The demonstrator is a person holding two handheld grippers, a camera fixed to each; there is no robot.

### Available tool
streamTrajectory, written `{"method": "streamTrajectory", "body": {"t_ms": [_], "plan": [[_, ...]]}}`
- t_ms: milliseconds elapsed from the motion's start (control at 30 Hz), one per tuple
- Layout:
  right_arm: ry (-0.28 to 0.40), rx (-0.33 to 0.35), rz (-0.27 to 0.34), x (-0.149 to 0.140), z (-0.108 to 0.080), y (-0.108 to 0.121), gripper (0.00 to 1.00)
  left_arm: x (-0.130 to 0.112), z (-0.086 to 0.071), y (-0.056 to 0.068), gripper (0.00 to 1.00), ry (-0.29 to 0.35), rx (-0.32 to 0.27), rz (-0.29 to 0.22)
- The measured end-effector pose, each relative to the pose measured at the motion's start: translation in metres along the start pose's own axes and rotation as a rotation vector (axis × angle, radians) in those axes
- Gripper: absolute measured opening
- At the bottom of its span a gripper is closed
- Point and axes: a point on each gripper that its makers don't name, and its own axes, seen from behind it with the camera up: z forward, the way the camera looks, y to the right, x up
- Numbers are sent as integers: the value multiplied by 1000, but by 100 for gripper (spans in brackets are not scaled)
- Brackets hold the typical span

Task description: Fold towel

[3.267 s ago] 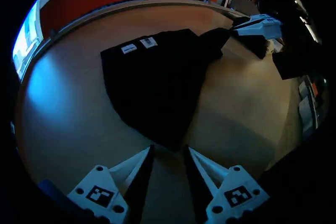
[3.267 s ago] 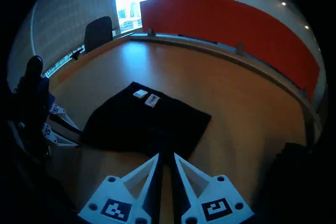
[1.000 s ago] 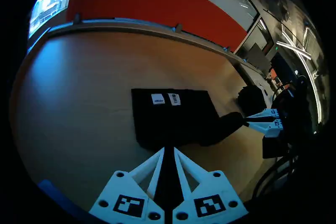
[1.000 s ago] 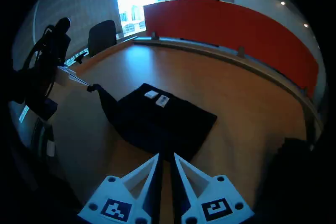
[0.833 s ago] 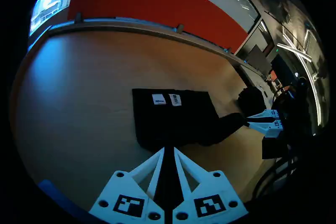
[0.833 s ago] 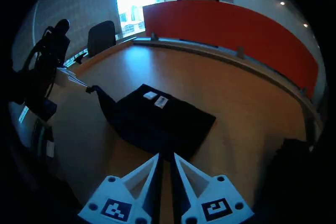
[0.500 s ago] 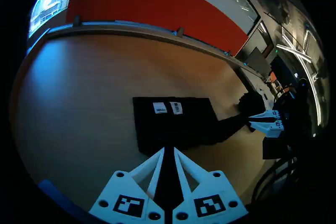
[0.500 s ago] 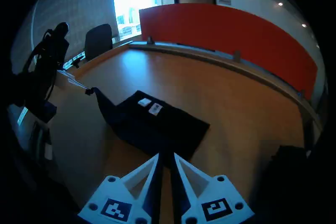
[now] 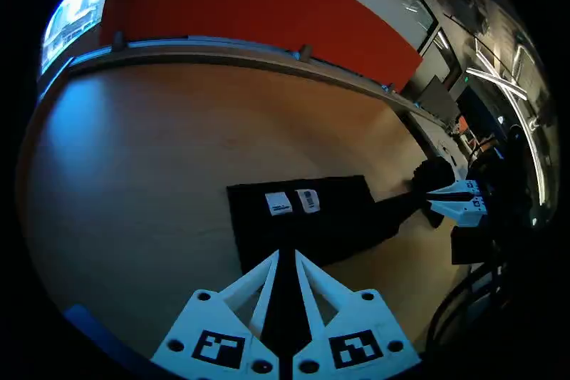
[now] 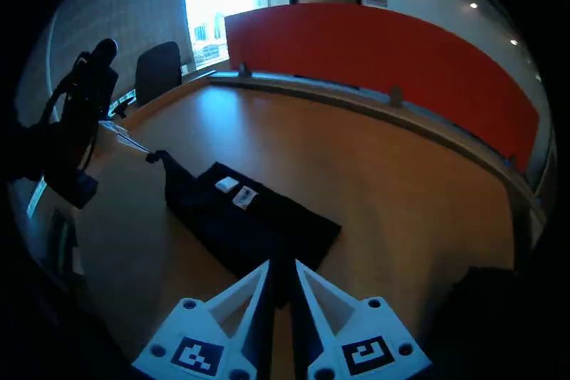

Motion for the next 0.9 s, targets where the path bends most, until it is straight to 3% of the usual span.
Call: {"method": "streamTrajectory", "body": {"t_ms": [267, 667, 900], "plan": [[-18, -2, 8, 0, 14, 7, 10, -2, 17, -11, 0, -25, -3, 2], [-79, -20, 68, -18, 48, 23, 10, -5, 60, -32, 0, -52, -5, -28], [-94, -57, 100, -23, 66, 31, 12, -5, 78, -43, 1, -64, 29, -42]]}}
